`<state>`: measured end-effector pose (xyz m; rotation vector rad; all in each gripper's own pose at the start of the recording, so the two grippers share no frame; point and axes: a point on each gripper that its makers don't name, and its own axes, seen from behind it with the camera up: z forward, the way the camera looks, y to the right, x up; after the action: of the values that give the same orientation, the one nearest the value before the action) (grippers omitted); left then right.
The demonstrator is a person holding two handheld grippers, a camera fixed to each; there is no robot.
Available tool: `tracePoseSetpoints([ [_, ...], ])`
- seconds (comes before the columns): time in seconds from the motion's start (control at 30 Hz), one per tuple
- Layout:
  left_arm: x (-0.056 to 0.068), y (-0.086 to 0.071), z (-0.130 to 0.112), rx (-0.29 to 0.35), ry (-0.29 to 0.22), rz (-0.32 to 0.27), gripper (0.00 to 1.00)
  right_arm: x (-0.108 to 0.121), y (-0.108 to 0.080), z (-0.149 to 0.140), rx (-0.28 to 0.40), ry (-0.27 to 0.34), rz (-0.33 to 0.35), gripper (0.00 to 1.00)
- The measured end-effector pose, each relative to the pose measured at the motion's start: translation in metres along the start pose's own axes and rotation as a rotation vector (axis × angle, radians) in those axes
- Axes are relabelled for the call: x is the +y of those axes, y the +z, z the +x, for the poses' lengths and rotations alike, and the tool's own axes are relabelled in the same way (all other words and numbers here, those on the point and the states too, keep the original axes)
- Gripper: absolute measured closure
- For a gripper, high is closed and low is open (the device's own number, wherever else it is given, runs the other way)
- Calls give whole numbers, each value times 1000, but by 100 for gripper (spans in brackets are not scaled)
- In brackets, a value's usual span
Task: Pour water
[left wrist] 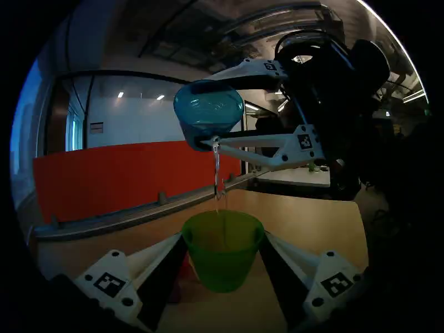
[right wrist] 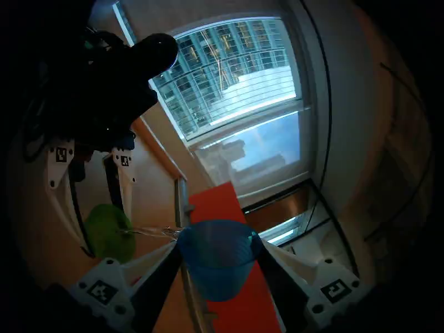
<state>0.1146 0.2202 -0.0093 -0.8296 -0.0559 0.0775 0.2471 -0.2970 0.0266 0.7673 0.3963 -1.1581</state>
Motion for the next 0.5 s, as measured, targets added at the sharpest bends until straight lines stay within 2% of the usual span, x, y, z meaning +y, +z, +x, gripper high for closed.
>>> tracePoseSetpoints([
  [0.5, 0, -2, -2, 0, -5, -2, 14, 3, 2, 1, -2, -56, -14, 9],
])
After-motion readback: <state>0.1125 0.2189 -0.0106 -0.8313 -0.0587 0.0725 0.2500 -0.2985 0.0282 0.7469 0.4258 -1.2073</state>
